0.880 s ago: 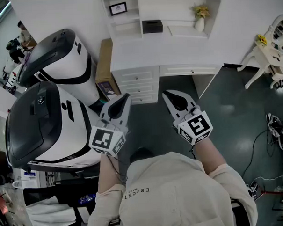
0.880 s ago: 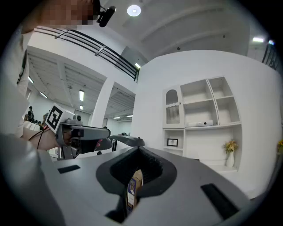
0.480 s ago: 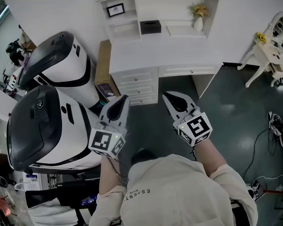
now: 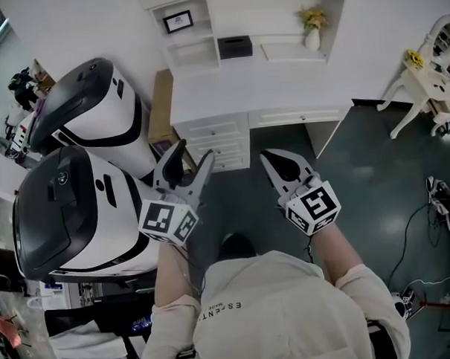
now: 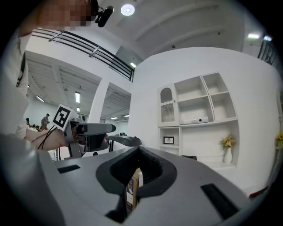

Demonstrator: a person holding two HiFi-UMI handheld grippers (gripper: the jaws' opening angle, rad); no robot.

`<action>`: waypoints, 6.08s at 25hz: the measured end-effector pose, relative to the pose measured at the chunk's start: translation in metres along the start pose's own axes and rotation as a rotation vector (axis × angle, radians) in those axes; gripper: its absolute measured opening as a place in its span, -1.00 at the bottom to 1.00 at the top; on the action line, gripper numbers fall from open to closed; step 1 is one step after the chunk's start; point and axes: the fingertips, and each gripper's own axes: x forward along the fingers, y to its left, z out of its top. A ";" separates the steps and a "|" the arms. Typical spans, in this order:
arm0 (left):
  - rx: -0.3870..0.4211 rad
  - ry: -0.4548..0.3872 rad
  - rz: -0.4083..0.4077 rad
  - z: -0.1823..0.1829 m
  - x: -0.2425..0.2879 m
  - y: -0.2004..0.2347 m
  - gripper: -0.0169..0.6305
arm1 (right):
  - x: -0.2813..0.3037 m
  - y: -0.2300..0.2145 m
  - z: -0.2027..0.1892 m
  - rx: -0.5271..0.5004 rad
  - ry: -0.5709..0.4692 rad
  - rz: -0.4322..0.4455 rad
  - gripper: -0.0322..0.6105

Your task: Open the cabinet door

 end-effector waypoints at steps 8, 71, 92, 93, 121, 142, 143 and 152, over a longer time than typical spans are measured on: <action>0.117 0.062 0.028 -0.006 0.041 0.031 -0.19 | 0.037 -0.033 -0.002 0.012 0.000 -0.011 -0.86; 0.510 -0.246 0.211 0.264 0.605 0.391 -0.28 | 0.508 -0.459 0.086 -0.099 -0.084 0.015 -0.86; 0.619 -0.279 0.350 0.320 0.650 0.411 -0.67 | 0.506 -0.495 0.065 -0.098 -0.068 0.048 -0.86; 0.616 -0.274 0.345 0.320 0.650 0.411 -0.67 | 0.506 -0.495 0.065 -0.098 -0.069 0.048 -0.86; 0.573 -0.313 0.049 0.335 0.541 0.369 -0.71 | 0.494 -0.405 0.097 -0.146 -0.122 0.031 -0.86; 0.429 -0.345 -0.235 0.353 0.385 0.390 -0.71 | 0.518 -0.269 0.115 -0.125 -0.201 0.031 -0.86; 0.416 -0.346 -0.246 0.353 0.379 0.394 -0.71 | 0.519 -0.261 0.116 -0.128 -0.205 0.039 -0.86; 0.314 -0.350 -0.282 0.356 0.336 0.428 -0.69 | 0.533 -0.216 0.117 -0.133 -0.215 0.078 -0.86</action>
